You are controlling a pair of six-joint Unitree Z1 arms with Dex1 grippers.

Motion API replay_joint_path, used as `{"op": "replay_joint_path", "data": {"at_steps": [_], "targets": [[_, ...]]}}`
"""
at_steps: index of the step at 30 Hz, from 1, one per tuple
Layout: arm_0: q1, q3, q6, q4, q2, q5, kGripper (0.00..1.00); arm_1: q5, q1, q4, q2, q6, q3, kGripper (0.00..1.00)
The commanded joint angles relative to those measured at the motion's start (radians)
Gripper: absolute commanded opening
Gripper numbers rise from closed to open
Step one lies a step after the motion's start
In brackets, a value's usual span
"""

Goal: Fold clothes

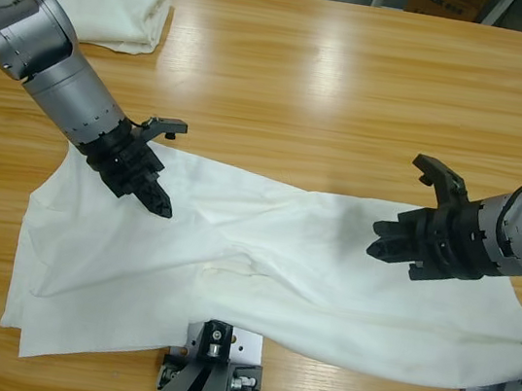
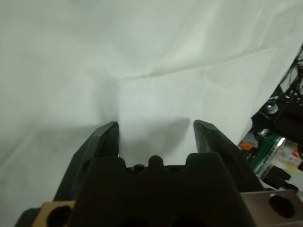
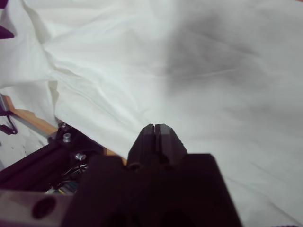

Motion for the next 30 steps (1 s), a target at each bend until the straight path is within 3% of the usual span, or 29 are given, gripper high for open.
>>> {"op": "replay_joint_path", "data": {"at_steps": [1, 9, 16, 24, 30], "targets": [[-0.003, 0.005, 0.036, 0.017, 0.053, -0.051, 0.0, 0.015, 0.005, -0.01, 0.026, 0.013, 0.031, 0.0], [-0.01, -0.046, 0.036, 0.015, -0.073, 0.058, 0.0, 0.016, 0.014, -0.012, 0.035, 0.013, 0.04, 0.0], [-0.142, -0.253, 0.058, 0.072, -0.129, -0.06, 0.0, 0.019, 0.023, -0.026, 0.07, 0.013, 0.04, 0.0], [-0.166, -0.138, 0.098, 0.089, -0.046, -0.036, 0.0, 0.018, 0.026, -0.037, 0.081, 0.013, 0.046, 0.0], [-0.151, -0.163, 0.077, 0.097, -0.018, 0.021, 0.0, 0.021, 0.027, -0.04, 0.078, 0.014, 0.047, 0.0]]}}
